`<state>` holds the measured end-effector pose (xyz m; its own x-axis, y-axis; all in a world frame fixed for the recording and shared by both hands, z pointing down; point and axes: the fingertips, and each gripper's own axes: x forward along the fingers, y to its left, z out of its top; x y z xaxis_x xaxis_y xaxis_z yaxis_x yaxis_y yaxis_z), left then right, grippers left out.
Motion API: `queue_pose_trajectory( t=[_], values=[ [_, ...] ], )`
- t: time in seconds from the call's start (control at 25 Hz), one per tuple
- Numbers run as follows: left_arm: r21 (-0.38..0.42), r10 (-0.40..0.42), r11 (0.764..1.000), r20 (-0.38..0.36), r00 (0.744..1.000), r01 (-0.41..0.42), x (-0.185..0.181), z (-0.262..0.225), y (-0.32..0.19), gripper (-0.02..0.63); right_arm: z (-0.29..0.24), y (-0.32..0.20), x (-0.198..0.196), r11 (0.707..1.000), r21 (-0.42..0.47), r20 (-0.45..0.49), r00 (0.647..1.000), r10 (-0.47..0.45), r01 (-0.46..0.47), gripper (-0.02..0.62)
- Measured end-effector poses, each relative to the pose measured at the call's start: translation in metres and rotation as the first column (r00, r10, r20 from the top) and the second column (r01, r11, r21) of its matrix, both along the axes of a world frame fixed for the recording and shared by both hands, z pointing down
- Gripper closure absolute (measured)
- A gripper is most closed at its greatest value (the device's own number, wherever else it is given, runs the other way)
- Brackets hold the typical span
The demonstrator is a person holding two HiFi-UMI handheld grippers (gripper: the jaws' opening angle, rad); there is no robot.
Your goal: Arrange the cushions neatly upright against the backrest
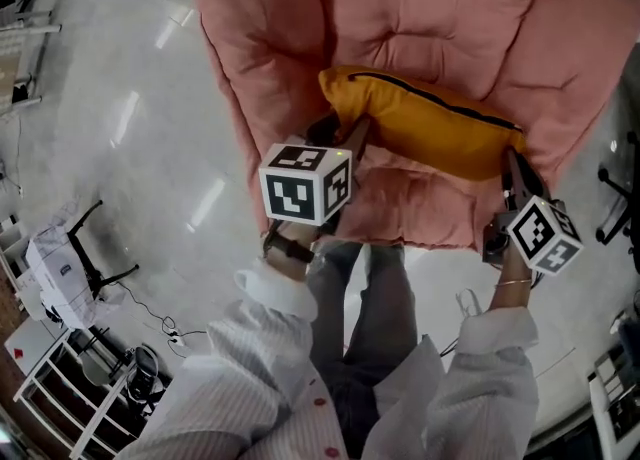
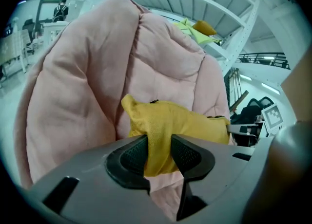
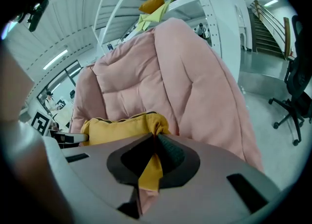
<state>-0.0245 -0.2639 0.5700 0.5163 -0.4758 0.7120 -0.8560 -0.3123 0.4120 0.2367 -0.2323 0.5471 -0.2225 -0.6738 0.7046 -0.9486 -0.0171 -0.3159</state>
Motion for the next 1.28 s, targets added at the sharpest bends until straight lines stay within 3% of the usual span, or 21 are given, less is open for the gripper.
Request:
queue_pose_trajectory(
  t=[0.28,0.6,0.84,1.28],
  values=[
    [-0.005,-0.063,0.998,-0.019,0.998,0.063,-0.007,0.009,-0.008,0.459,0.016,-0.037,-0.004,0.999,0.003,-0.033,0.998,-0.052,0.052,0.565],
    [-0.035,-0.062,0.997,-0.003,0.998,0.062,-0.003,0.029,-0.013,0.457,0.048,-0.051,0.000,0.998,-0.032,-0.036,0.998,-0.056,0.055,0.565],
    [-0.057,-0.054,0.997,0.009,0.998,0.055,-0.013,0.048,-0.020,0.446,0.067,-0.066,-0.005,0.998,-0.007,-0.010,0.998,-0.069,0.069,0.563],
    [-0.056,-0.067,0.996,0.013,0.998,0.067,-0.015,0.051,-0.030,0.364,0.070,-0.073,0.002,0.999,-0.011,-0.044,0.998,-0.040,0.039,0.555]
  ],
)
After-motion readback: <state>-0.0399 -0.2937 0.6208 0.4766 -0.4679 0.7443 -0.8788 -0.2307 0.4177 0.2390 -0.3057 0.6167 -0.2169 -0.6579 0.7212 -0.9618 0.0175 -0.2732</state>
